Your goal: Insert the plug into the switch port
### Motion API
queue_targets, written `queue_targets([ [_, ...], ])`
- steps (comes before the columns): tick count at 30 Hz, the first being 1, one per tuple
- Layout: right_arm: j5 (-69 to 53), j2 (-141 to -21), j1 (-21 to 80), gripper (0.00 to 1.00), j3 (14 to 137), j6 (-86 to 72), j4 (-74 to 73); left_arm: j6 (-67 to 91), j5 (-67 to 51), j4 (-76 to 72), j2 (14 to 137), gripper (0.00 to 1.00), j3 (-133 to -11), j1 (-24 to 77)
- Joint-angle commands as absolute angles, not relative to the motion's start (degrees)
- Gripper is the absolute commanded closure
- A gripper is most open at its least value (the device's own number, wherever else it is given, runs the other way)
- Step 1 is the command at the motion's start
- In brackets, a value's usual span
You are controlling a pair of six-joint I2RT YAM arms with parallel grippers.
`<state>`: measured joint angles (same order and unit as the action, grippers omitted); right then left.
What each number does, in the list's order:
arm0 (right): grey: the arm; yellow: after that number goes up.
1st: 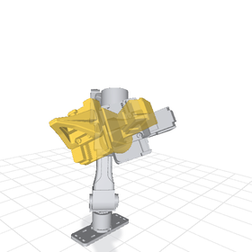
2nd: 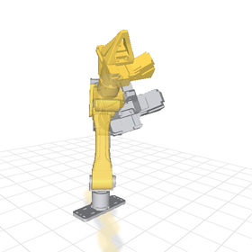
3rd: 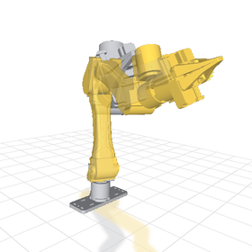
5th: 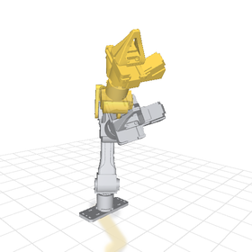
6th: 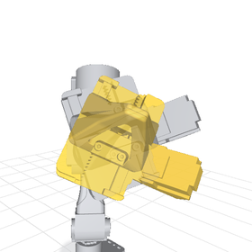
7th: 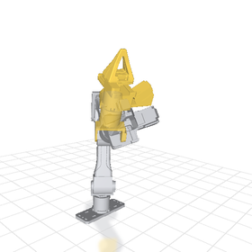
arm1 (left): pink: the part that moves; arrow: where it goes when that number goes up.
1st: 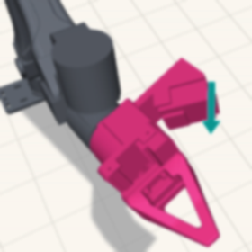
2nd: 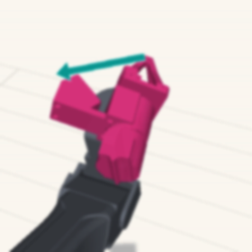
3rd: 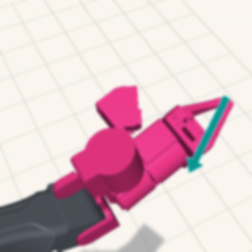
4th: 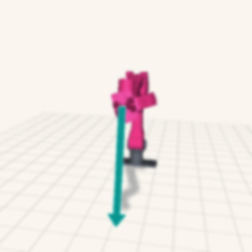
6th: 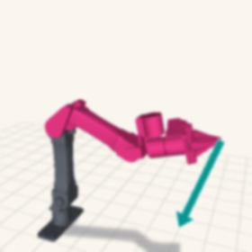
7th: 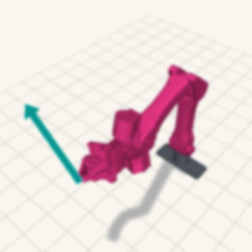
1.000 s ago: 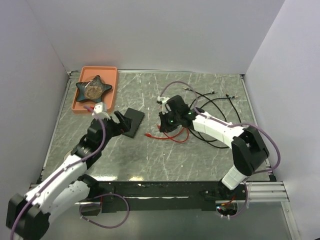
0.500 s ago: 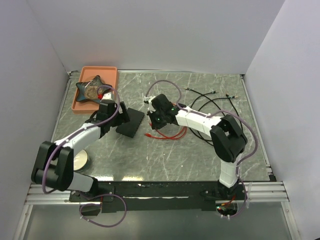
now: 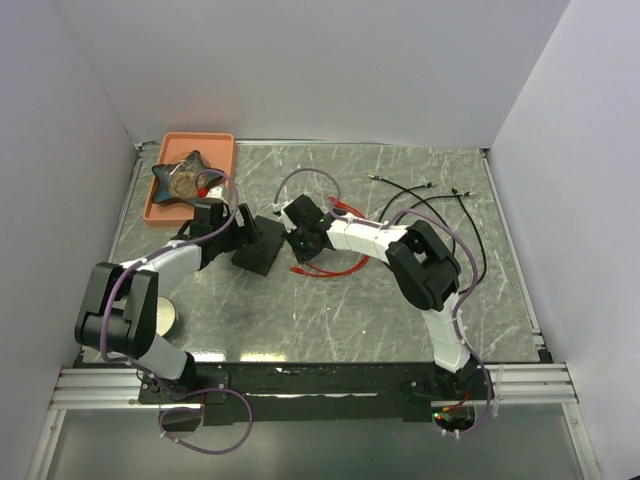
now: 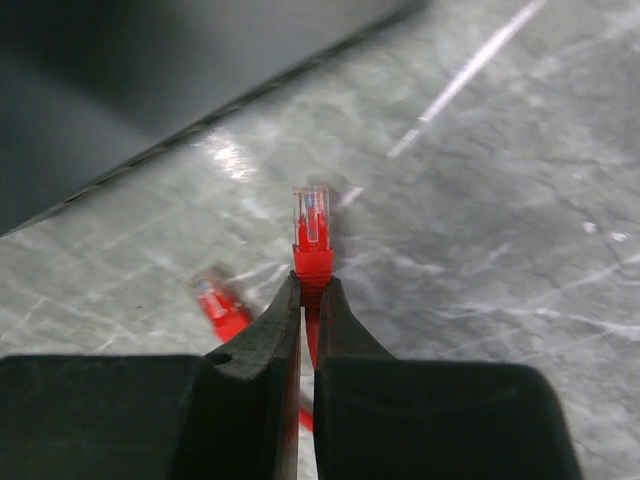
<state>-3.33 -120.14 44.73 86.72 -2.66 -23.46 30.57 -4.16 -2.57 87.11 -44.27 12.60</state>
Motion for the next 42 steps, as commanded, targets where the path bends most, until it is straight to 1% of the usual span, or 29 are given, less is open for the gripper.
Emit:
queue_targets([
  [1,-3.16,-120.32,46.84,1.00,87.55,-0.88,-25.05,28.92,-9.22,-6.94,88.24,0.04,-45.09,11.61],
  [8,-3.52,-120.32,50.18,1.00,86.75,-0.44,-26.01,28.48,-10.55,-8.26,90.26,0.07,-44.21,10.99],
  [15,-3.43,-119.62,51.33,1.00,86.57,-0.70,-25.31,29.18,-12.48,-10.46,91.14,0.15,-41.93,10.63],
  [29,-4.04,-120.23,53.44,1.00,87.36,-1.41,-23.56,29.88,-14.68,-12.75,92.64,0.17,-39.55,10.46],
  [34,-2.38,-119.97,53.79,1.00,88.07,-1.49,-23.38,29.62,-15.29,-12.92,92.46,0.19,-39.20,10.46],
  [42,1.13,-120.85,53.70,1.00,91.05,-0.97,-24.43,29.53,-15.73,-13.10,92.37,0.19,-39.02,10.46],
])
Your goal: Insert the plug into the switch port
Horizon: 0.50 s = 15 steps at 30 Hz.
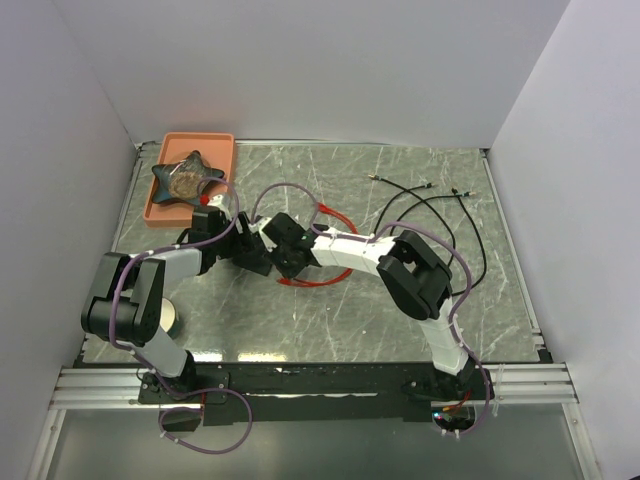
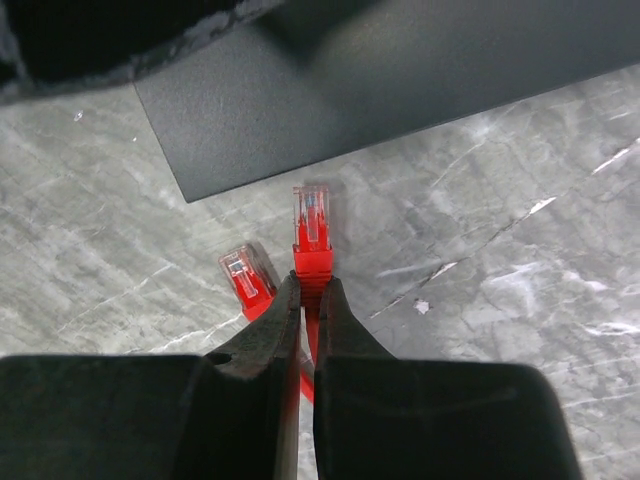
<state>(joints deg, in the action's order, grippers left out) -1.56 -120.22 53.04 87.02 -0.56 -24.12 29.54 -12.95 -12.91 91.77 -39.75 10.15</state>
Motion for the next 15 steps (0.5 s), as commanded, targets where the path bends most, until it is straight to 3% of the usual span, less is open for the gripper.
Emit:
queue_targets([
  [1,1.40,-121.28,53.70,1.00,91.40,-0.88,-24.78,29.44,-15.73,-13.01,92.46,0.19,-39.02,10.37],
  [15,4.83,-123.40,53.70,1.00,94.31,-0.44,-25.23,29.09,-16.26,-13.45,92.29,0.19,-38.67,10.46],
])
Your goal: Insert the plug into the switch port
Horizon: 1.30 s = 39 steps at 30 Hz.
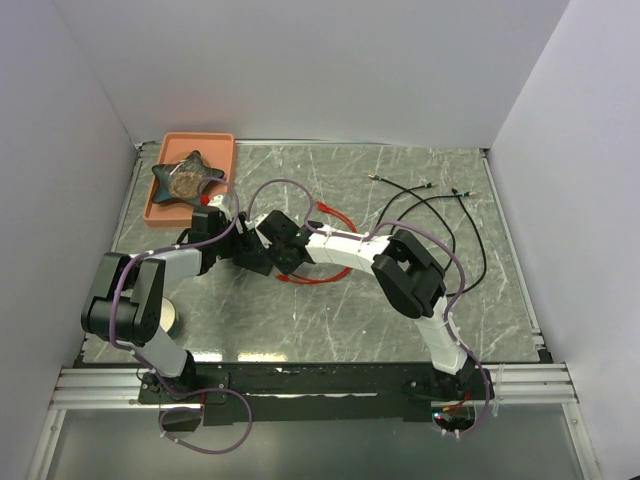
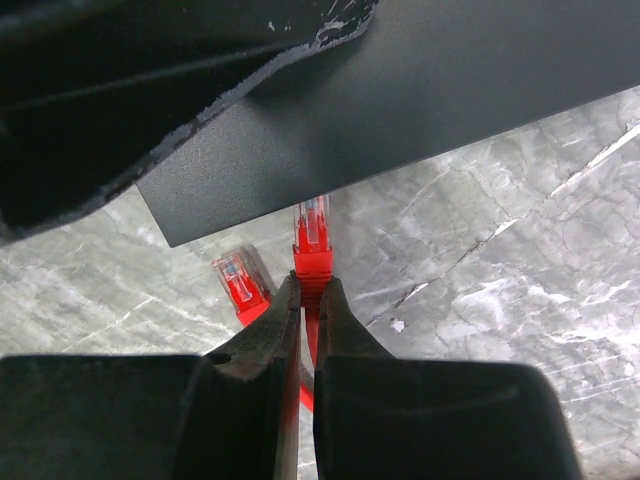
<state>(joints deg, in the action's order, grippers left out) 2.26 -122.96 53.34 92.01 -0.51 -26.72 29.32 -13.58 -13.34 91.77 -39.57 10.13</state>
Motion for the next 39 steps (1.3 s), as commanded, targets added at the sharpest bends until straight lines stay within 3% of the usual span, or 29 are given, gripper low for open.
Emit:
queue_targets([
  [1,4.92,-123.14,53.79,1.00,94.22,-0.53,-25.05,29.00,-16.35,-13.45,92.20,0.19,-38.67,10.37],
  [23,-3.07,-121.12,53.79,1.00,90.71,3.95,-19.25,28.56,-21.52,-17.31,90.44,0.18,-36.48,10.37],
  [39,-3.25,-116.72,54.05,1.00,83.41,13.52,-11.16,29.79,-27.33,-20.92,88.24,0.23,-33.13,10.37],
])
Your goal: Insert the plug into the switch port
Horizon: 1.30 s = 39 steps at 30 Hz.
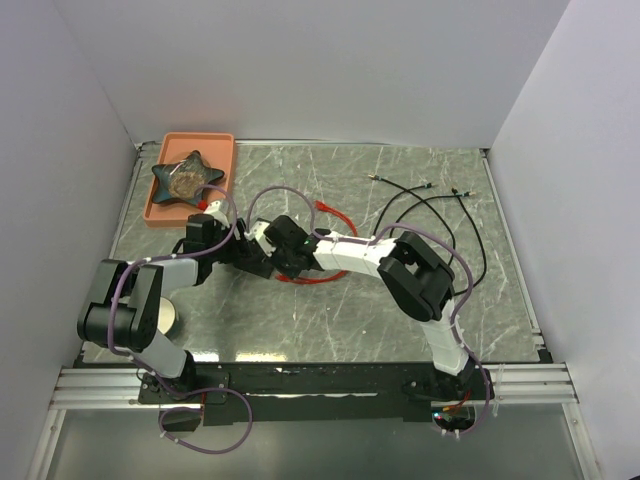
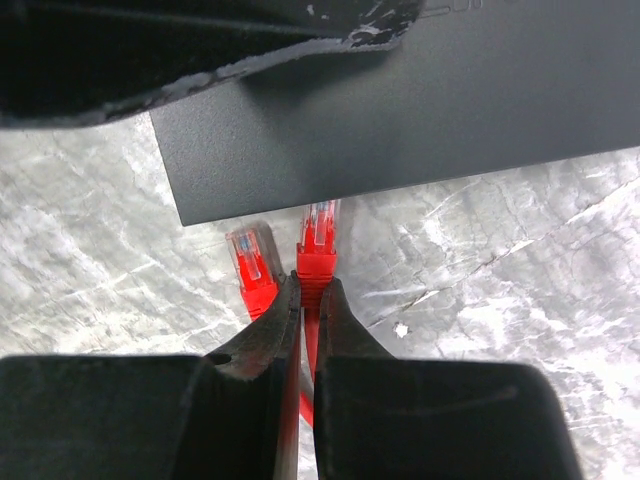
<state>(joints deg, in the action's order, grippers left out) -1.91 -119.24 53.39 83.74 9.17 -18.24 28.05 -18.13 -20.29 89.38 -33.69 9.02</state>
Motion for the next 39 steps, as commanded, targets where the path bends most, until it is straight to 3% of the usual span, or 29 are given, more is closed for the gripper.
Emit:
queue_targets([
  [1,-3.43,-116.81,54.14,1.00,83.50,13.88,-11.25,29.71,-27.59,-21.00,88.59,0.24,-33.22,10.37],
  [39,-6.33,-119.97,54.40,1.00,93.51,10.46,-9.49,33.66,-36.12,-27.51,88.33,0.38,-28.92,10.46],
])
